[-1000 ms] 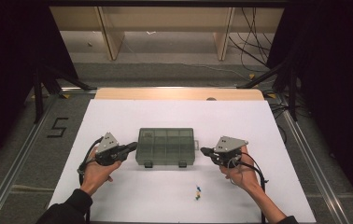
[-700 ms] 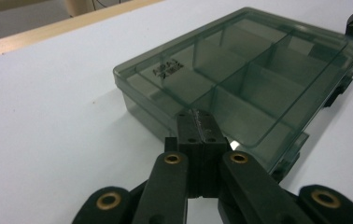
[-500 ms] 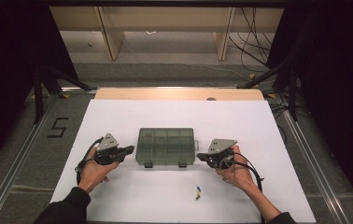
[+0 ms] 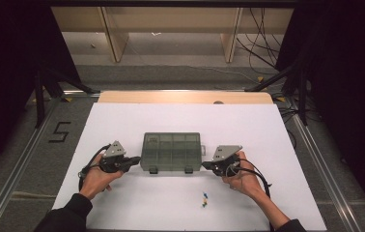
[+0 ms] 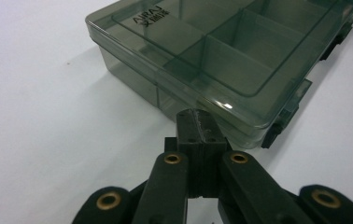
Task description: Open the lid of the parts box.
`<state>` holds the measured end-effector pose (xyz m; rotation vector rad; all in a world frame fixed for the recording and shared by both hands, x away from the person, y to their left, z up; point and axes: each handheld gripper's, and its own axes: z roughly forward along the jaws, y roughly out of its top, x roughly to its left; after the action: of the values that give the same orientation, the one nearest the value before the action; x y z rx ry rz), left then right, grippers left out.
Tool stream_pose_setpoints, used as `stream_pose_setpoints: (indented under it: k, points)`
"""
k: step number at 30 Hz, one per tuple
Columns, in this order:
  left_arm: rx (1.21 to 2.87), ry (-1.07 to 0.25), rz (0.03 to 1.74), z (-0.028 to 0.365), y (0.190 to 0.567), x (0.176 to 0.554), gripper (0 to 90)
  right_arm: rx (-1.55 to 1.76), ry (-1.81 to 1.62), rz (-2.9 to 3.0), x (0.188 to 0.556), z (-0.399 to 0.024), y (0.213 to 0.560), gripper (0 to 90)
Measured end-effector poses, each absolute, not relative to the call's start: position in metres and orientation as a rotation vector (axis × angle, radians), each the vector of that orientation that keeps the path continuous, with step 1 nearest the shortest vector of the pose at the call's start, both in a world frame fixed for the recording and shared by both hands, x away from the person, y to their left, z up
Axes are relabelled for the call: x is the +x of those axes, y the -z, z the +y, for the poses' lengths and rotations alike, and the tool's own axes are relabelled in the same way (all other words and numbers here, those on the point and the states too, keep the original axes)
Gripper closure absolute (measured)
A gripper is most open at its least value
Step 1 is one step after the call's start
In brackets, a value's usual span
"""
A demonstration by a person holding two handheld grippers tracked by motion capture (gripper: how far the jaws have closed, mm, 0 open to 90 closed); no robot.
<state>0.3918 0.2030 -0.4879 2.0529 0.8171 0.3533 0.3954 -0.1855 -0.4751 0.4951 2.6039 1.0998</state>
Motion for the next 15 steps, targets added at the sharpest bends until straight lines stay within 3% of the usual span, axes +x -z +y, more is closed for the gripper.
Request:
stream_pose_setpoints:
  k: [15]
  points:
    - [2.107,-0.357,0.774,0.2031,0.4835,0.3917,89.9,0.490,-1.142,2.578,0.3960,-0.1858,0.4722,90.0]
